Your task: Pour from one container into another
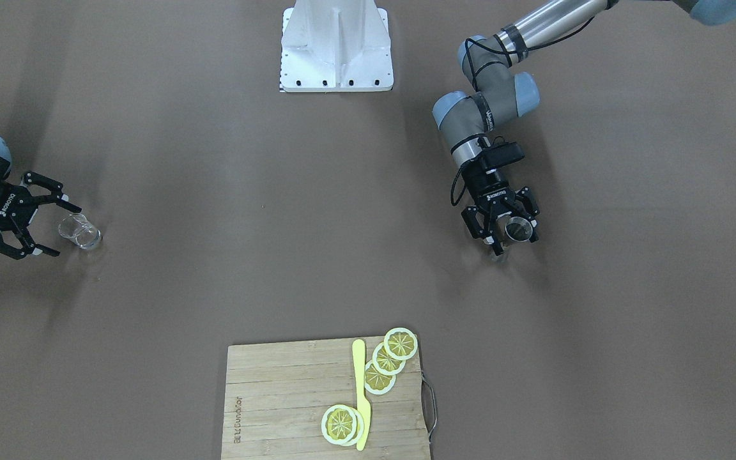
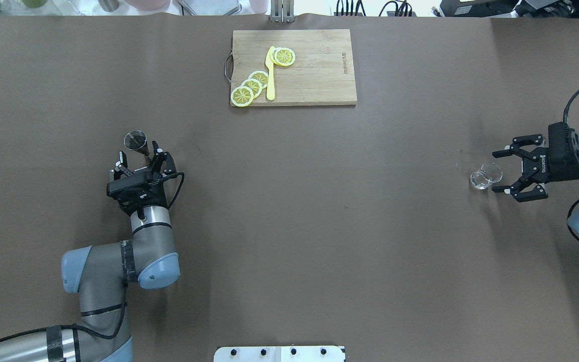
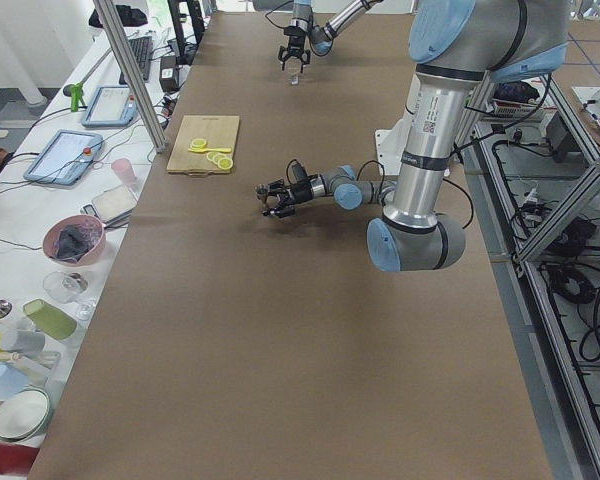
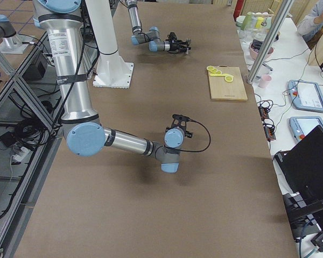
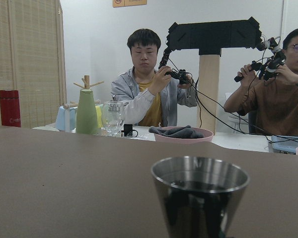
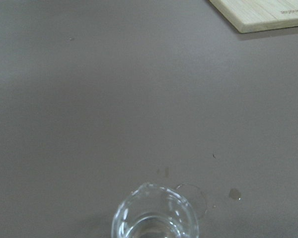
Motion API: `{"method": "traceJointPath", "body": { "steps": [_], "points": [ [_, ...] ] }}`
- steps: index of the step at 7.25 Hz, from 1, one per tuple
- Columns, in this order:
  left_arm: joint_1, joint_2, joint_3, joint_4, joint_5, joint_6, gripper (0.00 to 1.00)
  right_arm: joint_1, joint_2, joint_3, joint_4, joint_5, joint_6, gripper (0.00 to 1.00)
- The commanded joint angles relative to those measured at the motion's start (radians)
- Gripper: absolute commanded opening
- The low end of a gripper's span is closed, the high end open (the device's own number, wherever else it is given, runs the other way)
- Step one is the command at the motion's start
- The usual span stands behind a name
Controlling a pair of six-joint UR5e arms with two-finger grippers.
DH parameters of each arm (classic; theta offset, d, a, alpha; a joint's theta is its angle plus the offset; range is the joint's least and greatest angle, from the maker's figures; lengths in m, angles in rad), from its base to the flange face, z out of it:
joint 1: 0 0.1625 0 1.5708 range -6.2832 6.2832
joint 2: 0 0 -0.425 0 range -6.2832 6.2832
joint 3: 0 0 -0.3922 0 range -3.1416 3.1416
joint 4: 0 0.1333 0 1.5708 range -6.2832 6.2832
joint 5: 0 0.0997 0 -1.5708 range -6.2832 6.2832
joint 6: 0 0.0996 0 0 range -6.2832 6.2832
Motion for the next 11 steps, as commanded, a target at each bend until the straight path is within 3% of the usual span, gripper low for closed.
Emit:
{"method": "traceJointPath", "body": {
  "steps": [1, 6, 9, 11],
  "points": [
    [0.0, 0.0, 0.002, 0.002, 0.0, 0.006, 0.8, -0.003, 0.011, -0.004, -0.001, -0.004, 0.004, 0.94],
    [-0.003, -0.025, 0.022, 0.003, 0.0, 0.006, 0.8, -0.034, 0.014, -0.005, -0.001, -0.009, 0.007, 0.94],
    [-0.004, -0.023, 0.03, 0.005, 0.002, 0.009, 0.64, -0.042, 0.014, -0.005, -0.002, -0.013, 0.007, 0.89],
    [-0.006, -0.023, 0.028, 0.005, 0.003, 0.053, 0.6, -0.043, 0.014, -0.005, -0.002, -0.018, 0.007, 0.81]
  ]
}}
